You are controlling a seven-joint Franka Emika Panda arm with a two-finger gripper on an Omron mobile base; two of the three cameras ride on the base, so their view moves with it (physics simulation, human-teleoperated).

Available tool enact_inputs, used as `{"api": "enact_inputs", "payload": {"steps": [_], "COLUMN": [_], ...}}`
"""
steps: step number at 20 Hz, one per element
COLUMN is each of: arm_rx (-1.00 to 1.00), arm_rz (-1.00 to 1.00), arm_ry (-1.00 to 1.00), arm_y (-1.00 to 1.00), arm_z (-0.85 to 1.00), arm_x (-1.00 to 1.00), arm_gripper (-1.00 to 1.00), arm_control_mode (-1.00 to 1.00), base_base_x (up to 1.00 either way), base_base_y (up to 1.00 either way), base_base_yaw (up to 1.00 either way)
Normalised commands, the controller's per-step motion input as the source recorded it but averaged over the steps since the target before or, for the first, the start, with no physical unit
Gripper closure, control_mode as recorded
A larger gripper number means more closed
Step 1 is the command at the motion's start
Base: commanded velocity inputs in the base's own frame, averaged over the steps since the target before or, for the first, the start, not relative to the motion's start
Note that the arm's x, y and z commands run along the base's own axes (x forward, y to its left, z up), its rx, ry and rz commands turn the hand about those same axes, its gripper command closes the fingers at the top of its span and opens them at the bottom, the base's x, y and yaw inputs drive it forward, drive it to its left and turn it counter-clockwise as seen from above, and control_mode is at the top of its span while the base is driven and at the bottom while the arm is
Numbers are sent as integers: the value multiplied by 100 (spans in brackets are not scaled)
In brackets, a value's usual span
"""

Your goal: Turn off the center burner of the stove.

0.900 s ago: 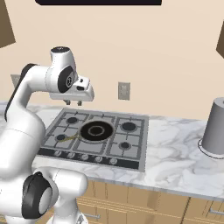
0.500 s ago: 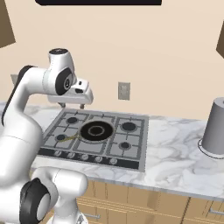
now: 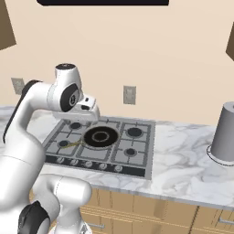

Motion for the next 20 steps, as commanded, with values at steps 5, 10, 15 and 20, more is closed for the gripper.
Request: {"api": "enact_inputs", "payload": {"steps": [5, 10, 15, 20], "arm_rx": [0, 0, 0, 0], "arm_rz": [-10, -14, -15, -14], "arm_ry": [2, 7, 8, 7], "arm_y": [-1, 0, 0, 0], "arm_z": [-28, -37, -50, -57], "arm_x": [0, 0, 0, 0], "arm_gripper": [-100, -100, -100, -100], "arm_control_mode": [-100, -100, -100, -100], "base_base_x": [0, 0, 0, 0], "base_base_y": [0, 0, 0, 0], "base_base_yaw": [0, 0, 0, 0]}}
